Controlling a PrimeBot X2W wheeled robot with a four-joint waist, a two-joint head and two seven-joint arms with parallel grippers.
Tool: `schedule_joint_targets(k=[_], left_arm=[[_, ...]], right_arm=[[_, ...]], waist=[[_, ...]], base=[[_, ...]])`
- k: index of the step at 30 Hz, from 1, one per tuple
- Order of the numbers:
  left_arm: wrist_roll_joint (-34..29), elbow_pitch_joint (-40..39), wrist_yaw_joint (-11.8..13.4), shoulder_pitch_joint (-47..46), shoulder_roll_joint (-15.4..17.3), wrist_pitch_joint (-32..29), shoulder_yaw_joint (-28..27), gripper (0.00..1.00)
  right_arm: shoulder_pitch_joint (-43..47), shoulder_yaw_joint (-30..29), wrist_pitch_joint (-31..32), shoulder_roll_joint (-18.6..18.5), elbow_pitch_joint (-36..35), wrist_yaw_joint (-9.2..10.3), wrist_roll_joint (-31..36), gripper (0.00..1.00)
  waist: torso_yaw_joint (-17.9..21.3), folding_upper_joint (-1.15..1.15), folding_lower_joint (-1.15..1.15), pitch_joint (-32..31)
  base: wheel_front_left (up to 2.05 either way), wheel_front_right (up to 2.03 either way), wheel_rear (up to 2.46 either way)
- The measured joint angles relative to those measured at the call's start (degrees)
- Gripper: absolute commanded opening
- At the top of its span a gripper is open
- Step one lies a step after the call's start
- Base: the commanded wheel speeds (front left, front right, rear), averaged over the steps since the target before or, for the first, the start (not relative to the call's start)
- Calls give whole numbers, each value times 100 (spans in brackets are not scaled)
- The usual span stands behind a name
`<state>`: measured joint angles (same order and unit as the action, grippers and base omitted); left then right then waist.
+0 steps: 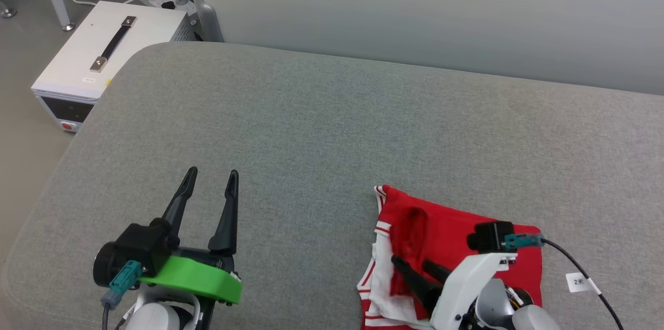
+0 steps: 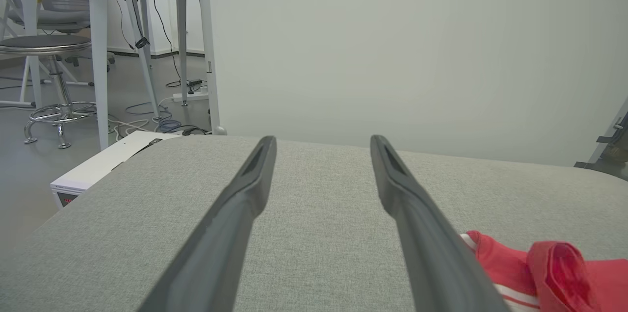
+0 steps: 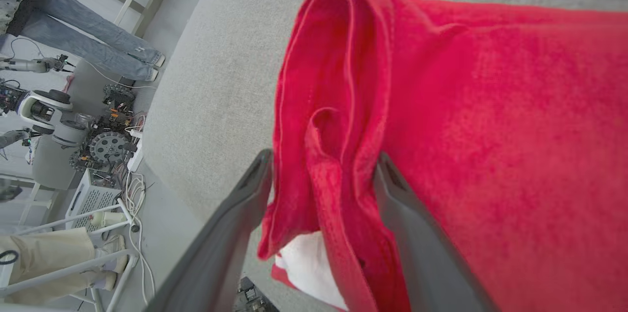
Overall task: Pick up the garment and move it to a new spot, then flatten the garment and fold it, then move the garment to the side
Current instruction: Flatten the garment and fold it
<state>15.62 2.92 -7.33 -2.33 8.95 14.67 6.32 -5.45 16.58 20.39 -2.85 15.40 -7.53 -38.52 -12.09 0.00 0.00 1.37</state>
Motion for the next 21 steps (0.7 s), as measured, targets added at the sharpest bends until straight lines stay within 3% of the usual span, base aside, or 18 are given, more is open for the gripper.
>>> schedule_joint_targets(k=[8, 12, 17, 21], left_arm=[[0, 24, 0, 2, 0, 0, -4, 100], [0, 19, 0, 5, 0, 0, 7, 100], [8, -4, 0, 20, -10, 0, 42, 100], [9, -20, 0, 23, -27, 0, 80, 100]], right_arm=[[-58, 621, 38, 11, -576, 0, -597, 100], [-118, 559, 59, 19, -750, 0, -525, 100], [-473, 140, -14, -119, -957, 0, 428, 100], [-784, 43, -369, -778, -1200, 0, 1238, 100]], waist=[[65, 0, 0, -118], [117, 0, 0, -153], [233, 0, 0, -175], [349, 0, 0, -172]], base=[[0, 0, 0], [0, 0, 0], [0, 0, 0], [0, 0, 0]])
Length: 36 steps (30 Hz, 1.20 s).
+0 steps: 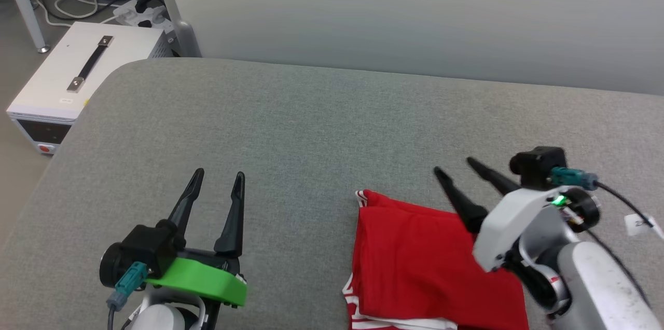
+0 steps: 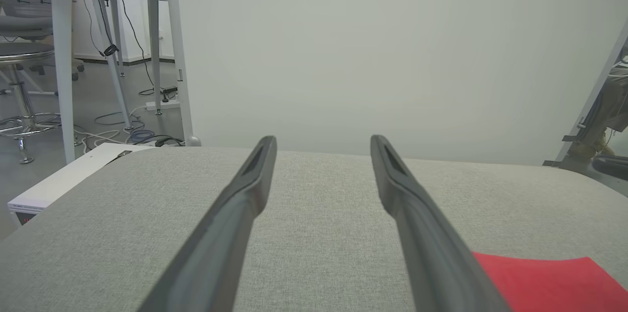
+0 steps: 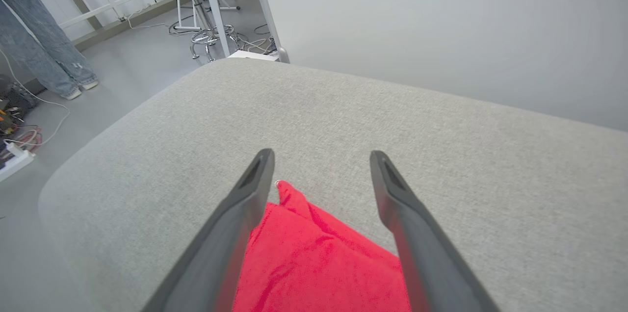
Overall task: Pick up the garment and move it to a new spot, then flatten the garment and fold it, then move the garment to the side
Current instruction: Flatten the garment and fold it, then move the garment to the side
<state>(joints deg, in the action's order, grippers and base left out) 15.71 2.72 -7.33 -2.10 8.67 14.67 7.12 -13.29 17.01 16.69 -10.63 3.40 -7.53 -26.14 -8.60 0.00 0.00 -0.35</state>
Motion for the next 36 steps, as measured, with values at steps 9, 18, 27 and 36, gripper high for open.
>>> schedule_joint_targets(k=[9, 18, 27, 36], left_arm=[[98, -20, 0, -1, -100, 0, 31, 100], [125, -27, 0, 2, -143, 0, 189, 100], [125, -21, 0, 172, -149, 0, 203, 100], [97, -14, 0, 212, -157, 0, 174, 100]], right_arm=[[-53, -738, -1082, -882, -233, -1, 1078, 100], [957, -1923, -2050, -369, -813, -1, 1599, 100], [1700, -2225, -2624, 288, -964, -1, 1707, 100], [1814, -2168, -2778, 479, -686, -1, 1753, 100]], waist=[[248, 0, 0, 62], [438, 0, 0, 124], [466, 0, 0, 102], [411, 0, 0, 73]], base=[[0, 0, 0], [0, 0, 0], [0, 0, 0], [0, 0, 0]])
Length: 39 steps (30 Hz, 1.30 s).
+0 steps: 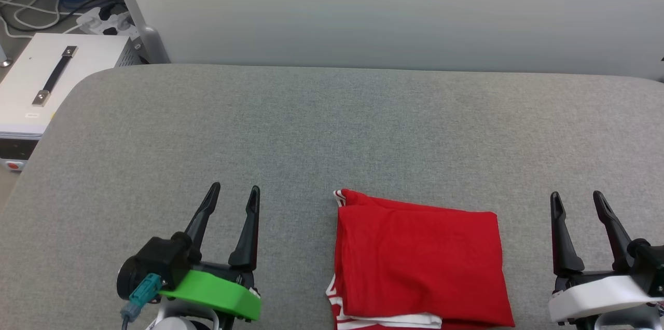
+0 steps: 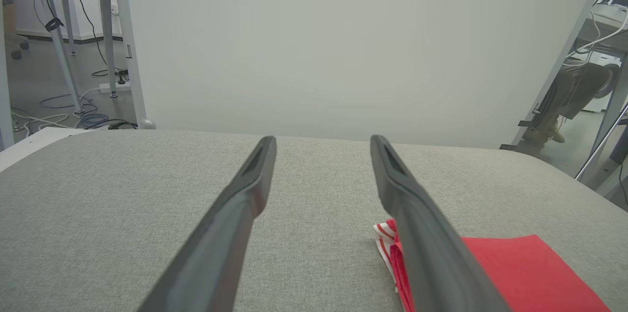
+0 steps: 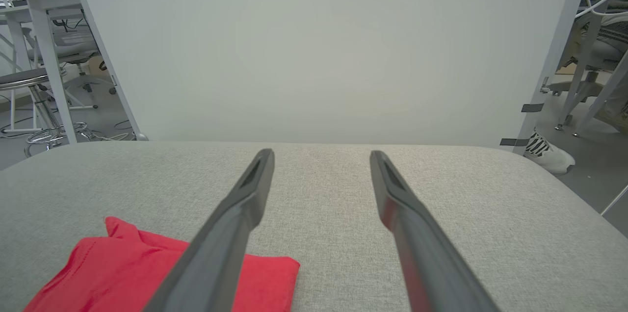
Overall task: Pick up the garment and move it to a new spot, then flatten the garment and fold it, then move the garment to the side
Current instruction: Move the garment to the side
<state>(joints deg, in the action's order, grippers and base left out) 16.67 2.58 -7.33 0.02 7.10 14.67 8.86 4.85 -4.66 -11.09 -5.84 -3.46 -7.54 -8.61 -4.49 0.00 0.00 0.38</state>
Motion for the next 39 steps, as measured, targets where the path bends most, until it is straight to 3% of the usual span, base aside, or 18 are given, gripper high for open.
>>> schedule_joint_targets(k=[8, 13, 16, 20, 25, 28, 33, 39], left_arm=[[-33, 1, 0, 0, -7, 0, 4, 100], [-48, -1, 0, -1, -7, 0, 24, 100], [-48, 1, 0, -2, -5, 0, 59, 100], [-48, 7, 0, -6, -2, 0, 73, 100], [-48, 13, 0, -20, 0, 0, 127, 100], [-49, 16, 0, -50, 0, -1, 183, 100], [-56, 19, 0, -169, 1, 0, 215, 100], [-57, 24, 0, -306, 3, 0, 246, 100]], right_arm=[[-13, 15, -12, -20, 114, 0, -2, 100], [-28, 169, 446, -131, 67, 0, -101, 100], [-44, 412, 1257, -352, -25, 0, -343, 100], [-169, 690, 2839, -695, -287, 0, -739, 100], [-336, 561, 5022, -665, -492, 0, -1306, 100], [-411, 481, 6015, -664, -592, 0, -1301, 100], [-620, 259, 6758, -443, -581, 0, -1157, 100], [-750, 147, 6900, -267, -334, 0, -1001, 100]], waist=[[-8, 0, 0, -19], [-12, 0, 0, 21], [-24, 0, 0, 57], [-39, 0, 0, 115], [-72, 0, 0, 210], [-127, 0, 0, 279], [-247, 0, 0, 437], [-425, 0, 0, 673]], base=[[0, 0, 0], [0, 0, 0], [0, 0, 0], [0, 0, 0], [0, 0, 0], [0, 0, 0], [0, 0, 0], [0, 0, 0]])
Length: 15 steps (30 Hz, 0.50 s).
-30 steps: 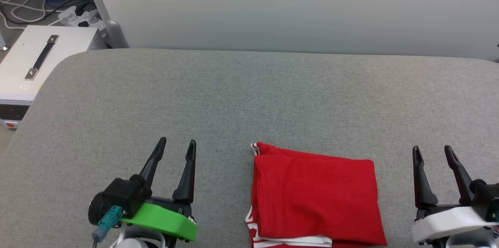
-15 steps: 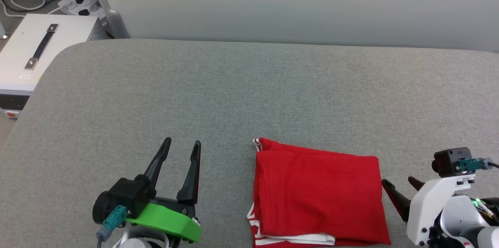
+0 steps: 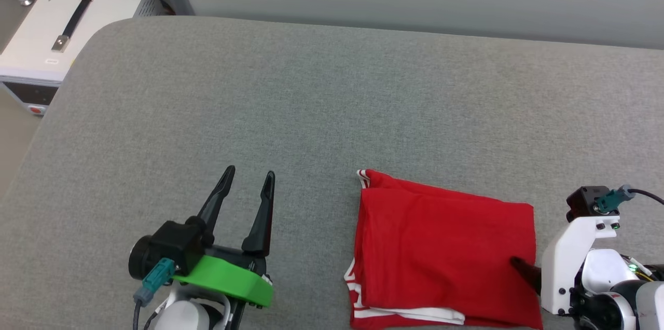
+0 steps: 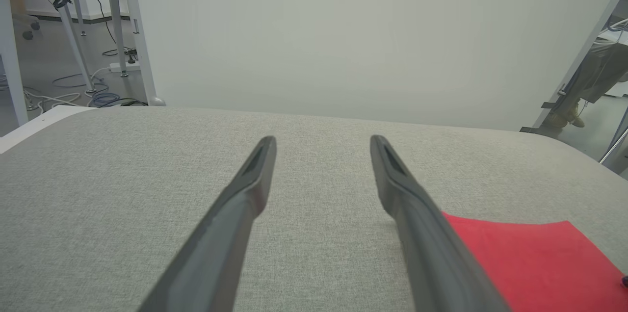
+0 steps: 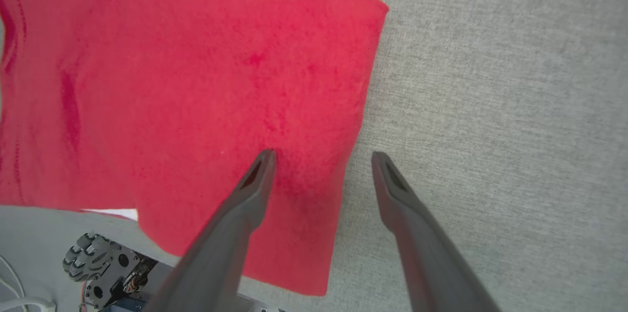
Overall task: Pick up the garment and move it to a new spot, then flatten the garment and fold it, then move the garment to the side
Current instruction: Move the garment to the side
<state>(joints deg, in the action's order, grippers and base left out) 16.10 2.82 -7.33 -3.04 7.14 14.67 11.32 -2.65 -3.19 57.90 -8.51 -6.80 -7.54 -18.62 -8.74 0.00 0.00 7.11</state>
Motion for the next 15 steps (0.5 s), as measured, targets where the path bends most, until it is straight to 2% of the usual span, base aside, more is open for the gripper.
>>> schedule_joint_targets(k=[6, 14, 15], left_arm=[[1, 1, 0, -94, -2, 0, 43, 100], [0, 5, 0, -150, -12, -1, 70, 100], [0, 9, 0, -153, -12, 0, 70, 100]], right_arm=[[-121, -27, -92, 87, 450, 0, 129, 100], [-238, 223, -328, 46, 985, 2, 99, 99], [-240, 297, -330, 16, 1023, 2, 113, 49]], waist=[[-172, 0, 0, 196], [-302, 0, 0, 349], [-308, 0, 0, 353]], base=[[0, 0, 0], [0, 0, 0], [0, 0, 0]])
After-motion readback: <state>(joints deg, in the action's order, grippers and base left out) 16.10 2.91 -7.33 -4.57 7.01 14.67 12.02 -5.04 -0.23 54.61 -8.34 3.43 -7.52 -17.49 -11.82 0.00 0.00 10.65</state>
